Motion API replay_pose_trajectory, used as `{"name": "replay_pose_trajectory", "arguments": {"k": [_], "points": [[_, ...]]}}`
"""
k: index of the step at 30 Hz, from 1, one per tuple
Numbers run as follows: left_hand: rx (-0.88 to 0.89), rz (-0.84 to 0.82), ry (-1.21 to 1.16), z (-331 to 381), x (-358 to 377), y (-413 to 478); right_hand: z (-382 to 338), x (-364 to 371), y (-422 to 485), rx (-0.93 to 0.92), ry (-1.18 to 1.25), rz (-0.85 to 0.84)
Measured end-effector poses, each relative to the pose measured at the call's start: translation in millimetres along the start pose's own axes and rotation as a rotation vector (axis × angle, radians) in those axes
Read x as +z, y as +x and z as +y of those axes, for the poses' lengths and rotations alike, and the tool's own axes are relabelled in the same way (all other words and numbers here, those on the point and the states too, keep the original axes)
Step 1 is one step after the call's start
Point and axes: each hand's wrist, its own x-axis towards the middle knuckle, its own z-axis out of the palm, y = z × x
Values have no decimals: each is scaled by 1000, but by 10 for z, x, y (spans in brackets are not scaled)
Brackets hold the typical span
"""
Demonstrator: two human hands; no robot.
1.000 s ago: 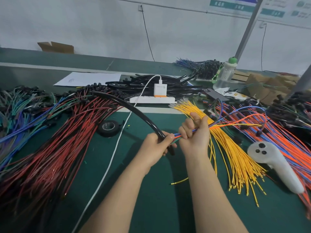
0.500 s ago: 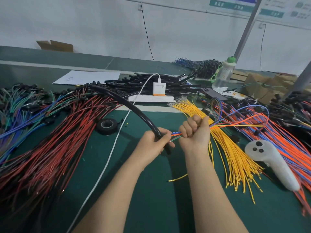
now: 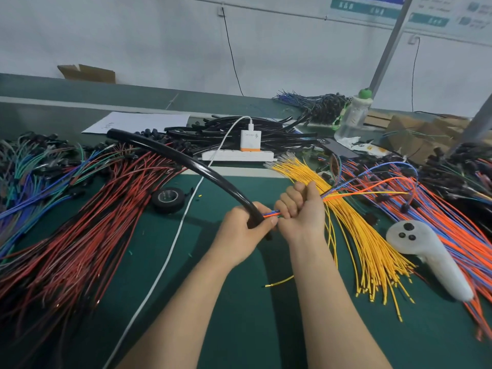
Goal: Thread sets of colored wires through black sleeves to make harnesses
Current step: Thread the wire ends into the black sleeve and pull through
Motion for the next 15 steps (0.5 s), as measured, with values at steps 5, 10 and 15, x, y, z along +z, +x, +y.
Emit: {"name": "replay_pose_trajectory", "arguments": {"k": [5,10,15], "points": [[-76,-82,-307,27,-56,5,-55,3,-12,7,85,-20],[-172,-186,-575,27,-82,6,-82,2,-37,64,278,-89],[-187,-262,-788,50,-104,-11,-73,21,-42,140,365,-178]]}}
